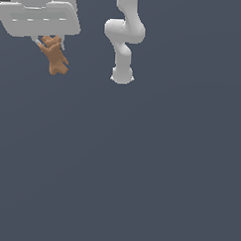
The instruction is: Pick up the object and move it to a goal position.
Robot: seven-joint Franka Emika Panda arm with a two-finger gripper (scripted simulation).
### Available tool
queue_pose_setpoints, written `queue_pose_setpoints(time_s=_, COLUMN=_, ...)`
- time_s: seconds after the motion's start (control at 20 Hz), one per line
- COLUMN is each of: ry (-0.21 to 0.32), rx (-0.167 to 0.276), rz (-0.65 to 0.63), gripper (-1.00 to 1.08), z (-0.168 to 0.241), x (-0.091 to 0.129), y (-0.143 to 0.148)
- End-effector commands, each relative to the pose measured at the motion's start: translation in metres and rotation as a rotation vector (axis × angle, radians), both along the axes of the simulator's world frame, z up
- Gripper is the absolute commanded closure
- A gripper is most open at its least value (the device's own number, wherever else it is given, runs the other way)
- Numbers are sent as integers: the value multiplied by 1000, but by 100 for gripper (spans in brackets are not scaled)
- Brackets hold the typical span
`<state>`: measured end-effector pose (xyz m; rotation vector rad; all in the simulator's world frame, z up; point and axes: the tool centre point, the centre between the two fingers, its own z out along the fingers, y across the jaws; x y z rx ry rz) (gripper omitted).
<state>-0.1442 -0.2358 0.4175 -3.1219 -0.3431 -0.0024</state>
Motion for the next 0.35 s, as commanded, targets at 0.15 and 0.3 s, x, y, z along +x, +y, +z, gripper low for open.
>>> queue_pose_setpoints(time_s=0.15, ry=1, rx=0, rz=1, gripper=108, z=16, x=-7, y=-9)
queue_pose_setpoints(time_s=0.3, ry=1, rx=-1, rz=1, gripper=108, z=18, x=-7, y=-10)
